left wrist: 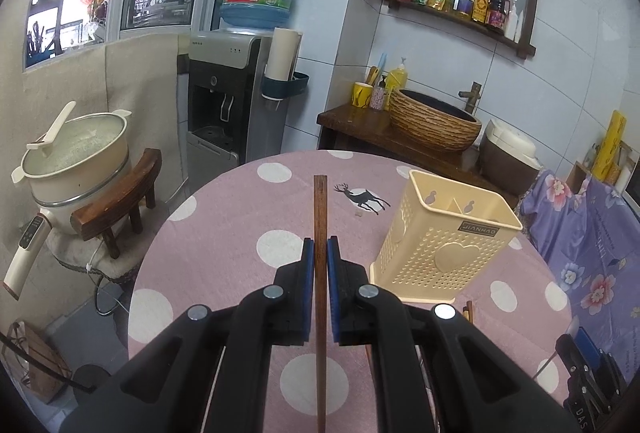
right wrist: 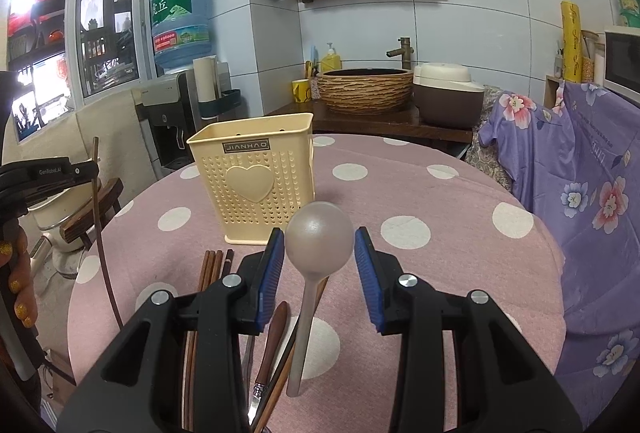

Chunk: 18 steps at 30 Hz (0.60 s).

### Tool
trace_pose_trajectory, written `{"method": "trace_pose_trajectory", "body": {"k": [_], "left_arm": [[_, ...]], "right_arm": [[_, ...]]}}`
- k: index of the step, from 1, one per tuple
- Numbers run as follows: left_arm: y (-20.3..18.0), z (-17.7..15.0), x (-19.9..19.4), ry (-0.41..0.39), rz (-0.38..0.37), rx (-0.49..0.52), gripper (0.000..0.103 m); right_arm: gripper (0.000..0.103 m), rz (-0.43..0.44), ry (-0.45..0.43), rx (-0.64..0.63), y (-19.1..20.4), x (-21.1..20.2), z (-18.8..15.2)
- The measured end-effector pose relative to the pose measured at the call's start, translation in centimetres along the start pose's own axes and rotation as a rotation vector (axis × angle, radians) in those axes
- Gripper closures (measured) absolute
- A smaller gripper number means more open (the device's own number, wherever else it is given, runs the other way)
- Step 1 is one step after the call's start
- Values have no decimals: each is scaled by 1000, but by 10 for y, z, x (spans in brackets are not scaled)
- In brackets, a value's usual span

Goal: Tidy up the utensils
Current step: 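Lift the chopstick with the left tool while the right tool carries the ladle to the caddy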

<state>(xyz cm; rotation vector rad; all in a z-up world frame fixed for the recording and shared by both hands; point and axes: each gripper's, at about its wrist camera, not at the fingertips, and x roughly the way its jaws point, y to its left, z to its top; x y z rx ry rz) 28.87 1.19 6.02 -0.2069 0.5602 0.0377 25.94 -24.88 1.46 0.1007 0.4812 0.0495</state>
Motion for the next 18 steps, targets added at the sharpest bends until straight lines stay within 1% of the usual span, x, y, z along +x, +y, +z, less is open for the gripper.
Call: {"method": "trace_pose_trajectory", "body": {"k": [5, 9, 12, 15, 18], "left_arm": [[3, 3, -3, -12, -6, -2, 95], [3, 8, -4, -15, -20, -1, 95], [3, 14, -7, -23, -30, -2, 95], [2, 23, -10, -32, -47, -3, 95], [-6, 41, -14, -46, -82, 3, 95]], "right_arm": [[66, 8, 1, -1, -1, 1, 4], [66, 32, 10, 12, -3, 2, 10], [66, 39, 1, 4, -2, 1, 15], [66, 69, 0, 9, -2, 3, 27], [66, 106, -6, 12, 0, 6, 44]]}}
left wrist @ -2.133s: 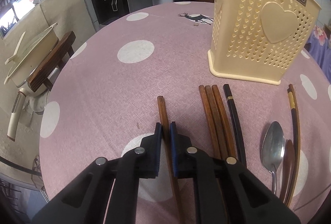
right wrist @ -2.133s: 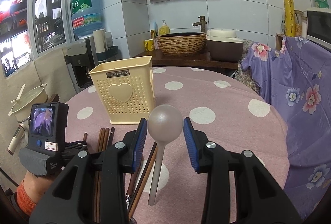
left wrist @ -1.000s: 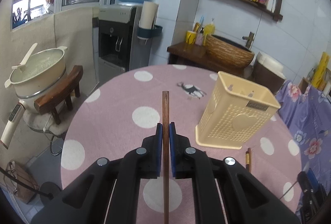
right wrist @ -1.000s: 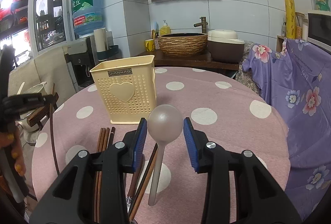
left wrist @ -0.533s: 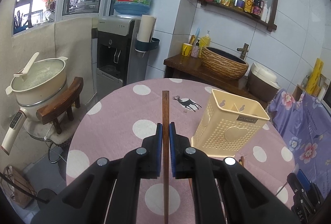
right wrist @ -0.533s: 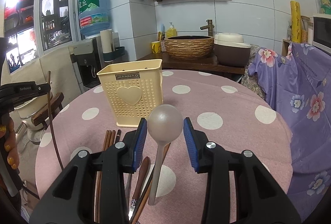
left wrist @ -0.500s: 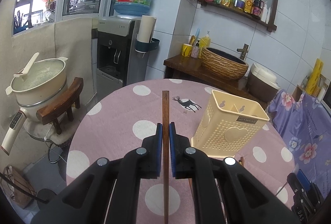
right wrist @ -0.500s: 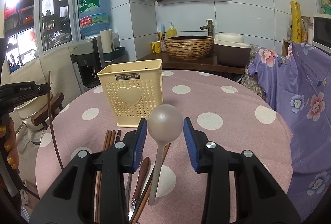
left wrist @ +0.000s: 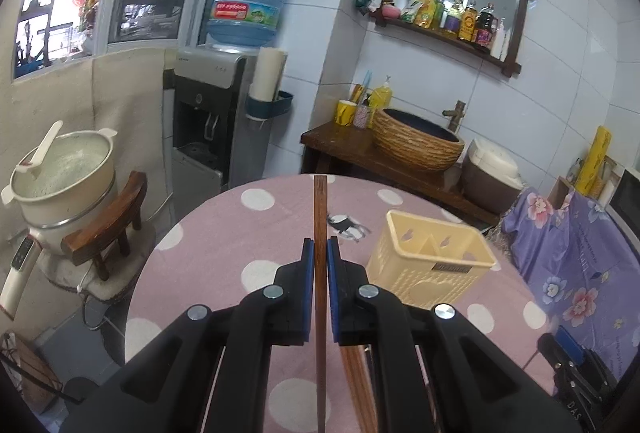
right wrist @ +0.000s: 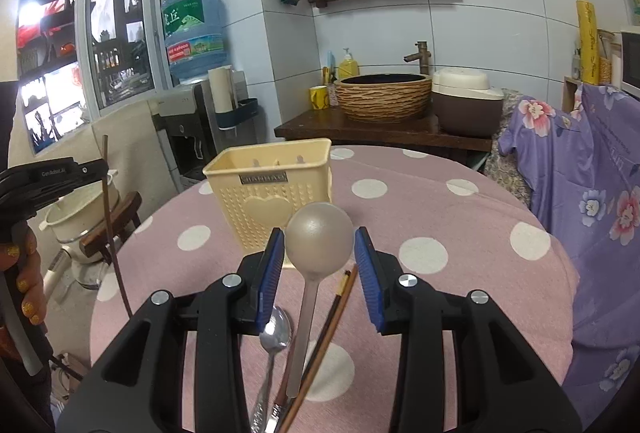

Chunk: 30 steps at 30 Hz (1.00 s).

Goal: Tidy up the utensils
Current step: 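Lift the chopstick with the left tool while the right tool carries the ladle to the caddy, then lower the ladle and chopstick into the cream caddy and open both tools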

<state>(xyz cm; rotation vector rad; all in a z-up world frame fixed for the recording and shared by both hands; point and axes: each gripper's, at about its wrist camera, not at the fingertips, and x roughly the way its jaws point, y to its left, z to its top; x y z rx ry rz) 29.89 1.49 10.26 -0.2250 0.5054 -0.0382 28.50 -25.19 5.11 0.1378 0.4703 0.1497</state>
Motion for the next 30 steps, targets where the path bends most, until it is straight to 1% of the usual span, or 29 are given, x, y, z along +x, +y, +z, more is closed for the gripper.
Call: {"method": "trace_pose_trajectory", "body": {"k": [3, 6, 8, 10, 12, 15, 17, 20, 25, 30], "left_arm": [[-12, 26, -6, -40, -34, 12, 95], [-32, 70, -5, -86, -71, 10, 95], [-44, 96, -3, -122, -104, -15, 95], [-60, 120, 3, -138, -139, -16, 95], [-76, 138, 14, -163, -133, -21, 95], [-93, 149, 32, -206, -118, -8, 95], [-99, 149, 44, -227, -112, -1, 95], [-100, 137, 65, -231, -90, 2, 95], [-96, 100, 95, -166, -86, 28, 95], [-87, 69, 106, -118, -94, 51, 95]], "right_arm": [[66, 24, -37, -30, 9, 3, 32], [66, 21, -105, -68, 22, 7, 74], [66, 20, -134, -76, 29, 14, 102], [66, 3, -167, -69, 31, 22, 130], [66, -18, -191, -67, 34, 33, 151], [66, -43, -201, -78, 37, 51, 167], [66, -69, -197, -92, 38, 66, 169], [66, -91, -176, -83, 32, 89, 158], [66, -130, -132, -112, 27, 122, 119], [66, -135, -88, -121, 26, 139, 88]]}}
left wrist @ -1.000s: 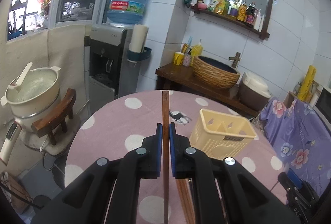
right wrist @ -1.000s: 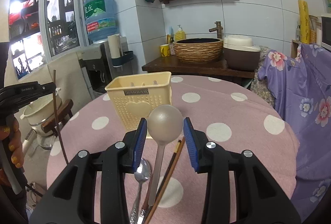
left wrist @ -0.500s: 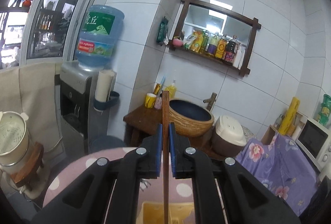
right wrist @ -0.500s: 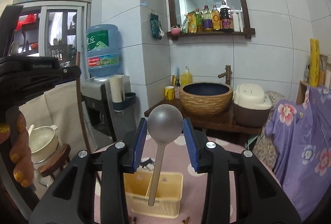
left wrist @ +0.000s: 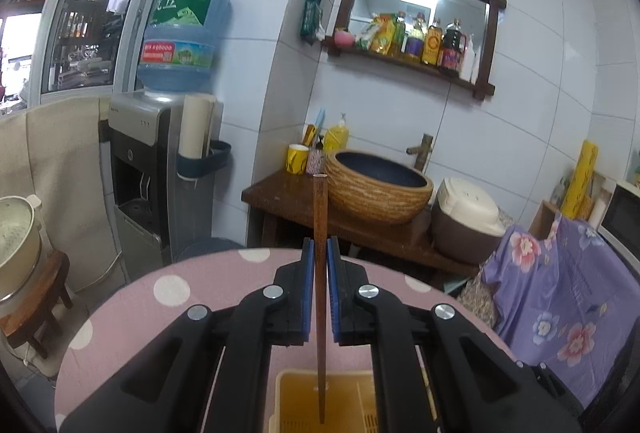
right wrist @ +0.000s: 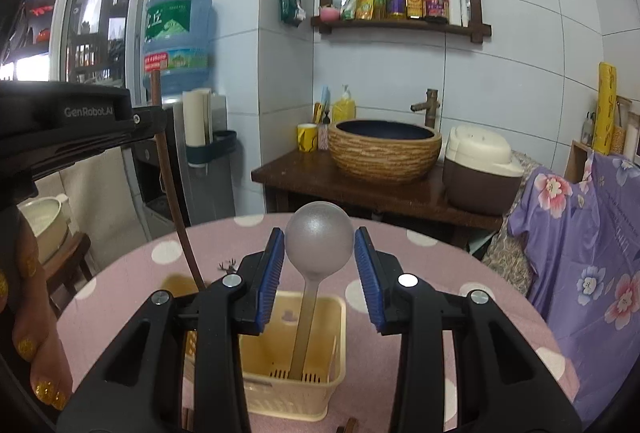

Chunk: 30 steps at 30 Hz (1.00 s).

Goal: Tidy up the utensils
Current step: 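Lower the ladle and chopstick into the cream caddy and open both tools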

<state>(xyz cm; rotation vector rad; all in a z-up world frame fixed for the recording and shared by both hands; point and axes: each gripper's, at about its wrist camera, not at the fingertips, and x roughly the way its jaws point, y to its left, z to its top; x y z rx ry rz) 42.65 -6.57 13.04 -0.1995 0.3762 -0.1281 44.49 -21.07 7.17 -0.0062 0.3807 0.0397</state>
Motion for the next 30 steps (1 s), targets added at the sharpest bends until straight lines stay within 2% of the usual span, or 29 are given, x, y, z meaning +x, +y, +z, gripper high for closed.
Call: {"method": "trace_pose_trajectory", "body": {"k": [9, 16, 19, 20, 21, 22, 23, 24, 25, 27, 29, 30], "left_arm": [[11, -33, 9, 94, -14, 8, 95], [13, -46, 10, 105, -2, 17, 95], [15, -43, 8, 119, -10, 10, 95], [16, -42, 5, 118, -12, 10, 91], [16, -42, 3, 114, -11, 13, 86], [17, -41, -2, 106, -8, 16, 68], [18, -41, -8, 94, -8, 16, 43], [20, -40, -16, 75, -12, 14, 35], [21, -41, -23, 62, -11, 13, 27], [24, -46, -38, 52, 12, 23, 20], [26, -53, -48, 80, 40, 49, 7], [27, -57, -53, 97, 49, 58, 6]], "right_arm": [[66, -8, 27, -36, 8, 3, -28], [65, -19, 5, -39, 6, -2, -36], [48, -23, -31, -39, 5, -9, -36], [40, -21, -46, -34, 4, -13, -35], [37, -13, -60, -28, 3, -18, -35], [37, -12, -68, -26, 2, -22, -34], [36, -14, -78, -30, 2, -28, -33], [32, -18, -87, -35, 2, -34, -34], [31, -19, -91, -39, 2, -39, -35], [30, -20, -90, -42, 0, -53, -39], [29, -22, -71, -41, -2, -65, -45], [27, -18, -55, -36, -3, -72, -50]]}}
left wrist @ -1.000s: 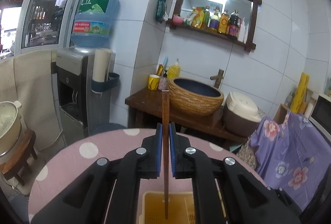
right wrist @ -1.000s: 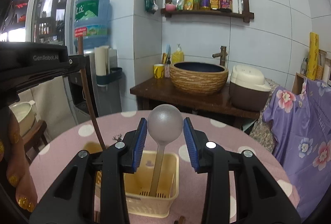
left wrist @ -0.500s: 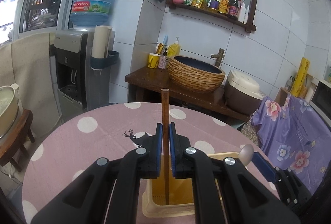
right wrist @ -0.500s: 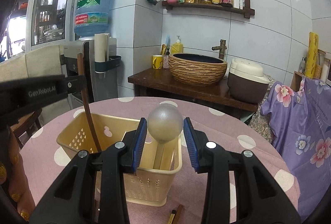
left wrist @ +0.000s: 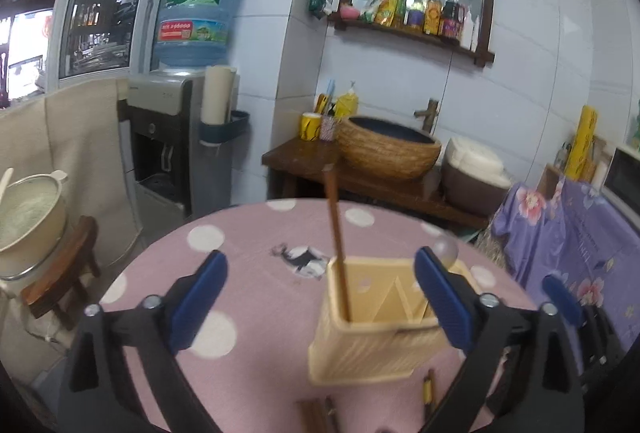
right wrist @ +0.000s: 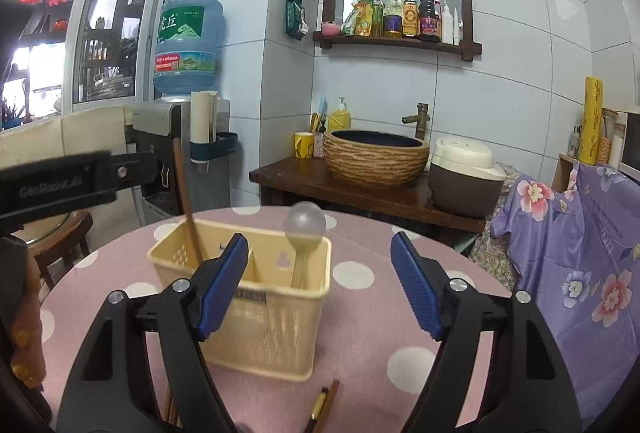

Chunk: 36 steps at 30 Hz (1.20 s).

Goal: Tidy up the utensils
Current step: 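Lower the ladle and chopstick into the cream caddy and open both tools, then return the right tool to the table and close on a brown chopstick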

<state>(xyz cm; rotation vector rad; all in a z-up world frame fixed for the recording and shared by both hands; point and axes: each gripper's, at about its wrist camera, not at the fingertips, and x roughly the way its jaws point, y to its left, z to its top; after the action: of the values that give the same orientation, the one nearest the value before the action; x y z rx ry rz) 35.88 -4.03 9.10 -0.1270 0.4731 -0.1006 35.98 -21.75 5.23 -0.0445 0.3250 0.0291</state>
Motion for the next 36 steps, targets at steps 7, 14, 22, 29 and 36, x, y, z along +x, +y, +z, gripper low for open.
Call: {"method": "trace_pose_trajectory", "body": {"k": [7, 14, 22, 29, 36], "left_arm": [[23, -54, -23, 146, 59, 21, 5], [43, -123, -27, 287, 66, -40, 5], [49, -167, -29, 404, 109, 1, 10], [30, -178, -23, 452, 55, 48, 25], [12, -188, -19, 467, 45, 99, 25]], "right_arm": [[20, 2, 139, -6, -4, -38, -40], [19, -28, 318, 53, -13, -49, -101], [19, -50, 454, 106, -21, -52, -145], [20, -30, 500, 79, -4, -50, -154], [23, -41, 548, 55, 4, -45, -163]]}}
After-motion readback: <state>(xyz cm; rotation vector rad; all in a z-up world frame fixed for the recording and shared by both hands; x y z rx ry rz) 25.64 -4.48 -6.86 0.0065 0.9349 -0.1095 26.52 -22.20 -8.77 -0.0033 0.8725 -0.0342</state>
